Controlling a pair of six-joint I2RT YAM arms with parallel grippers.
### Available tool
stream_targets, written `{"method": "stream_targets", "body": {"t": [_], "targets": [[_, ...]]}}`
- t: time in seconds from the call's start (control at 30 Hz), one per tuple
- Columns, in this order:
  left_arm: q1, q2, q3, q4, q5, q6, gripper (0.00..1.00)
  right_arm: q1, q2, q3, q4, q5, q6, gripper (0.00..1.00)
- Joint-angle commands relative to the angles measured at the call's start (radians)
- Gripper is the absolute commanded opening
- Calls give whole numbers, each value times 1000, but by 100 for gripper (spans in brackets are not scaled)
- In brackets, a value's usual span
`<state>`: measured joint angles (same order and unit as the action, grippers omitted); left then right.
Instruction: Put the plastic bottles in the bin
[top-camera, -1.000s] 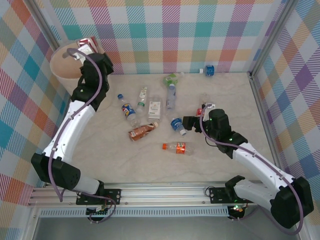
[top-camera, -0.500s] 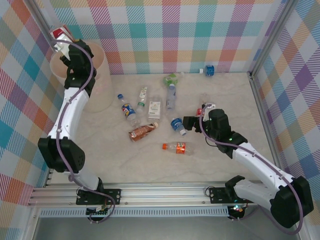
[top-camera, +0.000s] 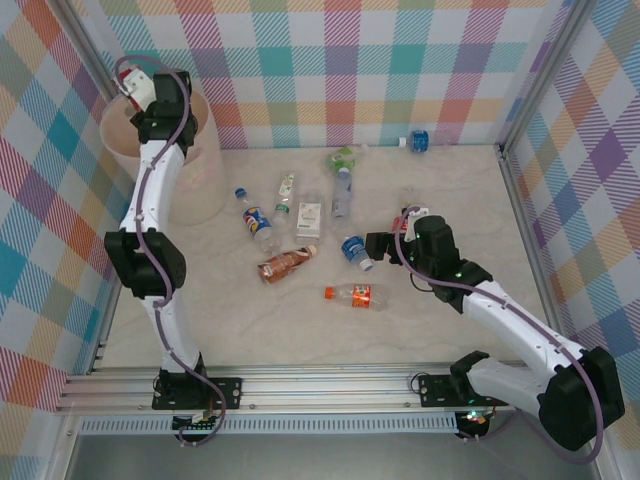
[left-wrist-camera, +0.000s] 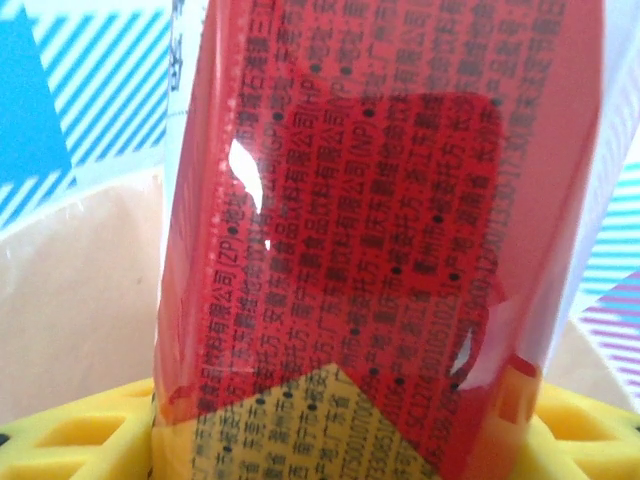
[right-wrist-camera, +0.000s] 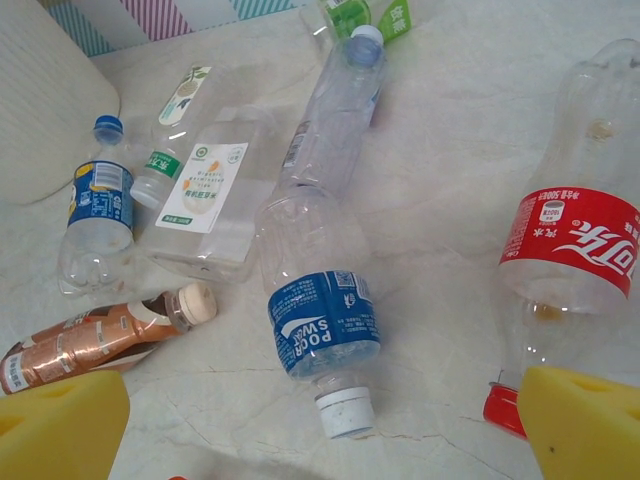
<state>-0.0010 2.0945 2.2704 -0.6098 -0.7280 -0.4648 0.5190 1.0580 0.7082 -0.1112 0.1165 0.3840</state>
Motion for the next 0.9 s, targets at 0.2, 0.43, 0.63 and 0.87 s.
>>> {"method": "stream_targets", "body": {"t": [0.2, 0.43, 0.63, 0.87], "targets": [[33, 17, 95, -195, 15, -76, 89, 6, 4, 33, -26, 14, -7, 100], [33, -18, 95, -196, 87, -43, 96, 6, 12, 31, -26, 17, 9, 100], [33, -67, 95, -156, 285, 11, 97, 6, 14, 47, -73, -20, -6, 100], [32, -146, 90, -185, 478, -7, 99, 7, 23, 56, -175, -195, -107, 100]]}}
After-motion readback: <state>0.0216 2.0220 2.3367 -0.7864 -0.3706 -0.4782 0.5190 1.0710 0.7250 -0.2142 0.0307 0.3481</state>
